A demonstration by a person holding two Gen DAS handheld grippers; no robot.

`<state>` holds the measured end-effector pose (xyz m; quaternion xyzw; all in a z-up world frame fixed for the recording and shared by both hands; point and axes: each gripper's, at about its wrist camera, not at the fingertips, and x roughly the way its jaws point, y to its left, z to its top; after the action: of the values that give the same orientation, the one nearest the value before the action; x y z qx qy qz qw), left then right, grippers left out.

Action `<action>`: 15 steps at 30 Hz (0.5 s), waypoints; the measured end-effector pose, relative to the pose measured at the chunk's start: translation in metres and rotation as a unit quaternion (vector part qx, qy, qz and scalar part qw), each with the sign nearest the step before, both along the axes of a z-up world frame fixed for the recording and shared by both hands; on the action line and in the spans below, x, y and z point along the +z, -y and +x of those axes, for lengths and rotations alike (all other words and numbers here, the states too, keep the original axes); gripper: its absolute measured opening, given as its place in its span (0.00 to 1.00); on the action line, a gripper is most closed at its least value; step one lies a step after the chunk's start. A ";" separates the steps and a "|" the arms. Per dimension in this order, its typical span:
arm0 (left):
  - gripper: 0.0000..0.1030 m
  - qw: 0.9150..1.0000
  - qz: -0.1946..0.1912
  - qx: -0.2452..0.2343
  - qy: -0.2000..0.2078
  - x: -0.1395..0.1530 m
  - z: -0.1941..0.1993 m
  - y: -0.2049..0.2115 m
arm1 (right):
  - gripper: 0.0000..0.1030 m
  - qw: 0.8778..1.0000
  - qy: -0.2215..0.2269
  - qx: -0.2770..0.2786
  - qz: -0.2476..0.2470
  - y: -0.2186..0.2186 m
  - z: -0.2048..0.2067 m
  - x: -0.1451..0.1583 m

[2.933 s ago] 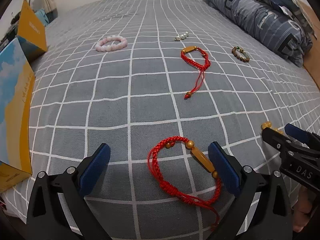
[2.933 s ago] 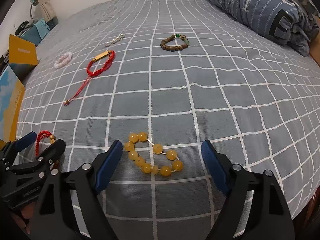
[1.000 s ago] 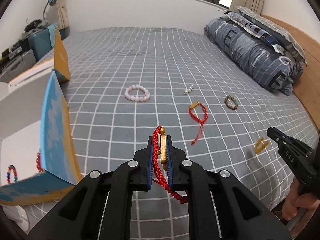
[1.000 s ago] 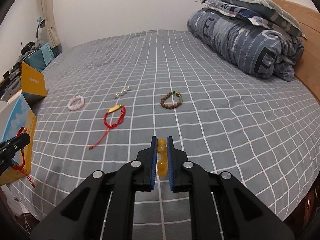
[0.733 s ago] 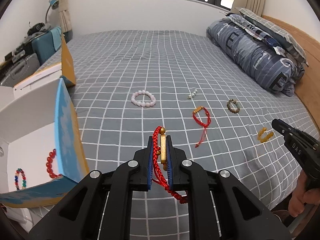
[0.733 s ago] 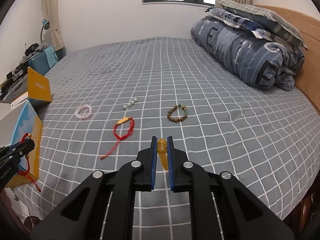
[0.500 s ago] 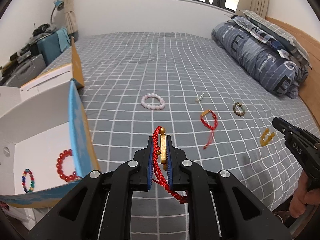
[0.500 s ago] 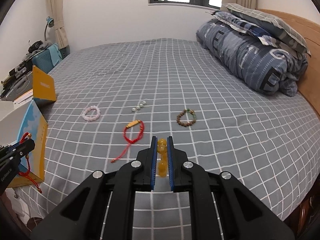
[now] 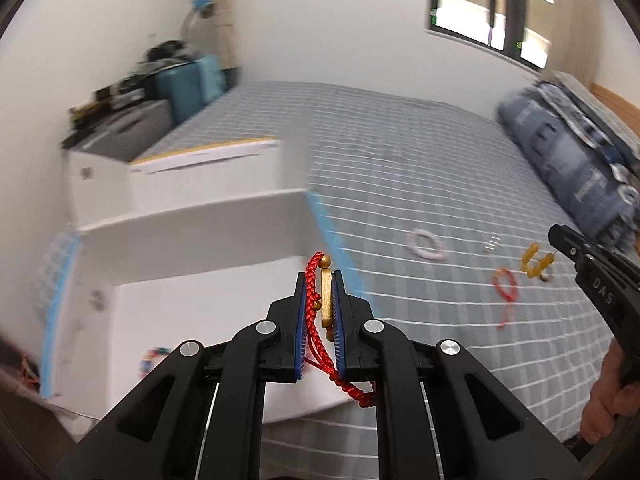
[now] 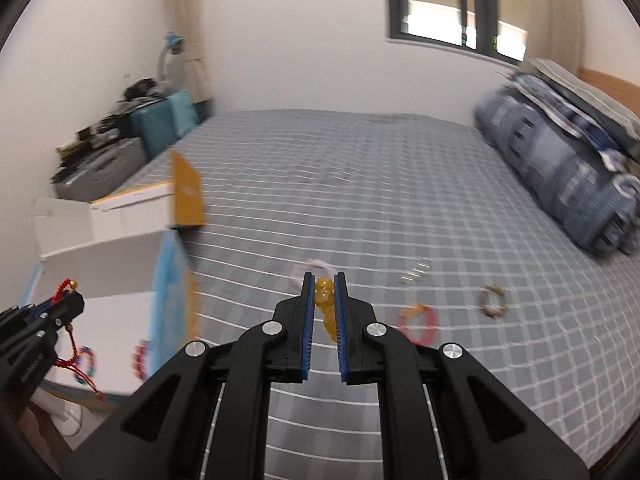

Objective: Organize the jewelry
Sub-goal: 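Carry both held bracelets over to the white box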

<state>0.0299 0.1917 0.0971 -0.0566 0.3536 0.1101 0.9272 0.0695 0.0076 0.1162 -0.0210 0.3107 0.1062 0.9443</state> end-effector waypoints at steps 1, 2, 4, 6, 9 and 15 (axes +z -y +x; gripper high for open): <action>0.10 1.000 -0.001 0.011 -0.002 0.000 -0.004 -0.015 | 0.08 1.000 0.002 0.013 0.002 -0.019 -0.002 0.002; 0.10 1.000 -0.001 0.020 -0.005 -0.001 -0.007 -0.027 | 0.08 1.000 0.003 0.027 0.004 -0.038 -0.003 0.004; 0.10 0.999 0.001 0.040 -0.012 -0.003 -0.012 -0.050 | 0.08 0.999 0.003 0.052 0.004 -0.070 -0.007 0.005; 0.10 0.998 0.002 0.062 -0.021 -0.007 -0.017 -0.075 | 0.08 0.997 0.001 0.081 0.000 -0.107 -0.011 0.003; 0.10 0.995 -0.004 0.092 -0.037 -0.017 -0.026 -0.108 | 0.08 0.994 -0.007 0.113 -0.008 -0.149 -0.017 -0.006; 0.10 0.989 -0.018 0.123 -0.078 -0.046 -0.035 -0.149 | 0.08 0.987 -0.059 0.149 -0.023 -0.205 -0.016 -0.035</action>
<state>-0.0047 0.3406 0.0513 -0.1079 0.4172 0.2210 0.8749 0.0531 0.2123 0.0808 -0.0825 0.3619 0.2398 0.8970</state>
